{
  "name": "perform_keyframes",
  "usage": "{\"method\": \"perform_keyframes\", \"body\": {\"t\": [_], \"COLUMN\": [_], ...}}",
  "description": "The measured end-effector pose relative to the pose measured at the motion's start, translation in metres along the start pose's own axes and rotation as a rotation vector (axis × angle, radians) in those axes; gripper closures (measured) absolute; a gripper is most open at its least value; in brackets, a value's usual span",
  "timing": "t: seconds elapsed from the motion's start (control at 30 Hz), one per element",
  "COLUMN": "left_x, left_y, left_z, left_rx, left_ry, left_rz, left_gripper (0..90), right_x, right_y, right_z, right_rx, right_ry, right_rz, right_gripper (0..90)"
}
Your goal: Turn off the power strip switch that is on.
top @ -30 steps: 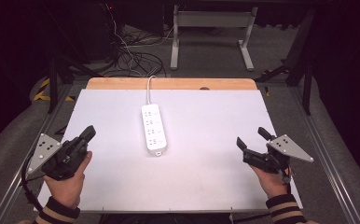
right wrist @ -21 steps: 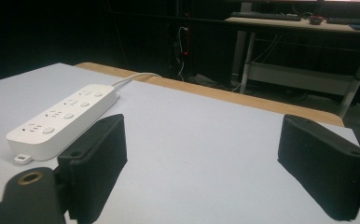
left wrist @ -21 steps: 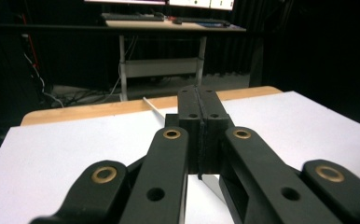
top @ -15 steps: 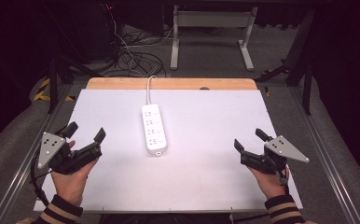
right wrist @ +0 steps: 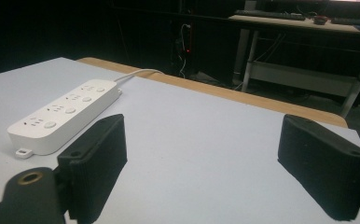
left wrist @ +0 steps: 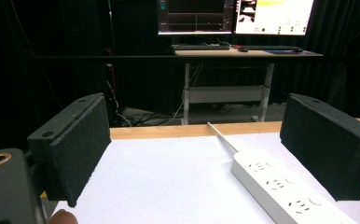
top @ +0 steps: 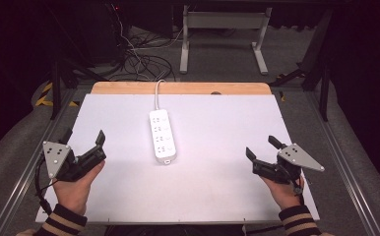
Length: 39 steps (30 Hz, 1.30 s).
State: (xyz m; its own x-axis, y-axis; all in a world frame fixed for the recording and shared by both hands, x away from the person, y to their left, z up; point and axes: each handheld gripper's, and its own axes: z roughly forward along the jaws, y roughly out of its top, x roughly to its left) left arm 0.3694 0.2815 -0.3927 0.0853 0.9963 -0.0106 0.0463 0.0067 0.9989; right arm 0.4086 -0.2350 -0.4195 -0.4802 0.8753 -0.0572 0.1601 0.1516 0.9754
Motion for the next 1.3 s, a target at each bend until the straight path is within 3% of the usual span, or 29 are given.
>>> {"method": "perform_keyframes", "body": {"t": [0.2,0.33,0.43,0.6,0.8,0.9,1.03,1.3], "left_x": [0.0006,0.0008,-0.0005,-0.0024,-0.0017,-0.0014,0.0001,0.0005], "left_y": [0.0009,0.0029,0.0035,0.0037,0.0027,0.0021,0.0023,0.0010], "left_z": [0.0001,-0.0017,-0.0031,-0.0023,0.0006,0.0019,0.0015,0.0015], "left_rx": [0.006,0.001,-0.012,-0.001,0.019,0.028,0.028,0.041], "left_ry": [0.013,-0.011,-0.031,-0.029,0.003,0.015,0.016,0.005], "left_rz": [-0.010,-0.041,-0.038,-0.044,-0.035,-0.050,-0.060,-0.044], "left_gripper": [6.5,2.9,3.9,2.0,1.6,1.6,1.6,2.0], "right_x": [0.0000,0.0005,0.0010,0.0009,0.0016,0.0021,0.0039,0.0046], "right_y": [0.0000,0.0001,0.0002,0.0005,-0.0006,-0.0013,-0.0005,-0.0014], "right_z": [0.0000,0.0005,0.0006,0.0006,-0.0001,-0.0004,-0.0008,0.0028], "right_rx": [0.003,0.001,0.001,-0.001,0.006,0.011,0.011,0.020], "right_ry": [0.000,0.004,0.005,0.003,0.002,0.002,0.001,0.010], "right_rz": [-0.002,-0.008,-0.010,-0.009,-0.019,-0.023,-0.024,-0.033], "right_gripper": [15.5,15.6,15.6,15.5,15.6,15.5,15.5,15.5]}}
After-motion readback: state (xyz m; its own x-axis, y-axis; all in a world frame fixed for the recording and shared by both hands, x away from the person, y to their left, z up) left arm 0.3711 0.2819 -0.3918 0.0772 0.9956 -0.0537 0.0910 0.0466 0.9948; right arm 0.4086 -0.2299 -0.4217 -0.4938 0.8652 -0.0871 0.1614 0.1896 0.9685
